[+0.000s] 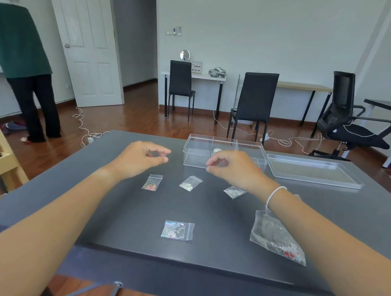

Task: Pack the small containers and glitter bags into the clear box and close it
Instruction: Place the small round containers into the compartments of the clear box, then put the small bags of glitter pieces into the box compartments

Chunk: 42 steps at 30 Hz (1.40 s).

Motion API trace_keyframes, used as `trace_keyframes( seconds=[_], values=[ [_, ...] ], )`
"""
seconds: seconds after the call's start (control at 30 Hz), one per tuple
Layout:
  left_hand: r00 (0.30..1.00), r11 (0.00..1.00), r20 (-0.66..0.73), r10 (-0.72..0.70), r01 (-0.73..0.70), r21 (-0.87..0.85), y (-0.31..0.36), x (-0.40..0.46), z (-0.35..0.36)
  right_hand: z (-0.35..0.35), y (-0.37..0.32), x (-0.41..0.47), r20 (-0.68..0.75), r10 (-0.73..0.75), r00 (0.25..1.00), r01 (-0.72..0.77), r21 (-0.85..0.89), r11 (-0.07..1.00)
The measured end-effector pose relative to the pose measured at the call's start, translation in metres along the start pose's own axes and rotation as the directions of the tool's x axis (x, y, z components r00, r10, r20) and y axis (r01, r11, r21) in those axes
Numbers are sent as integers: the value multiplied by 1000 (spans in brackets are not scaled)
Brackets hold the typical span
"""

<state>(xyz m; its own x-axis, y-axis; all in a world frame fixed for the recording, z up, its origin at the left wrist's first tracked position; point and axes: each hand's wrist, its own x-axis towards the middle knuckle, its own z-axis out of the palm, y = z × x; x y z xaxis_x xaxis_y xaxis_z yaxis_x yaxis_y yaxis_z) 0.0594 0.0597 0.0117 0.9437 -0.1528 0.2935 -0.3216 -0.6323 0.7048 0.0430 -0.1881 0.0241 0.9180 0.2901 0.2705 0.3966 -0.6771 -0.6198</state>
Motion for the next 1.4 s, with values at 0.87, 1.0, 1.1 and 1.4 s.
trace_keyframes(
  seconds=[0.87,1.0,1.1,1.4],
  values=[
    [988,998,149,-45,39,43,-19,-12,-6,43,-20,0,133,229,964,-213,-122,969],
    [994,999,108,-18,24,-48,-6,-7,-10,41,-17,0,103,199,975,-203,28,979],
    [996,995,84,7,1,-95,9,1,-16,33,-19,0,107,196,975,-210,136,968],
    [992,987,-22,126,-127,-97,47,43,-19,4,-15,7,33,225,974,-221,374,901]
  ],
)
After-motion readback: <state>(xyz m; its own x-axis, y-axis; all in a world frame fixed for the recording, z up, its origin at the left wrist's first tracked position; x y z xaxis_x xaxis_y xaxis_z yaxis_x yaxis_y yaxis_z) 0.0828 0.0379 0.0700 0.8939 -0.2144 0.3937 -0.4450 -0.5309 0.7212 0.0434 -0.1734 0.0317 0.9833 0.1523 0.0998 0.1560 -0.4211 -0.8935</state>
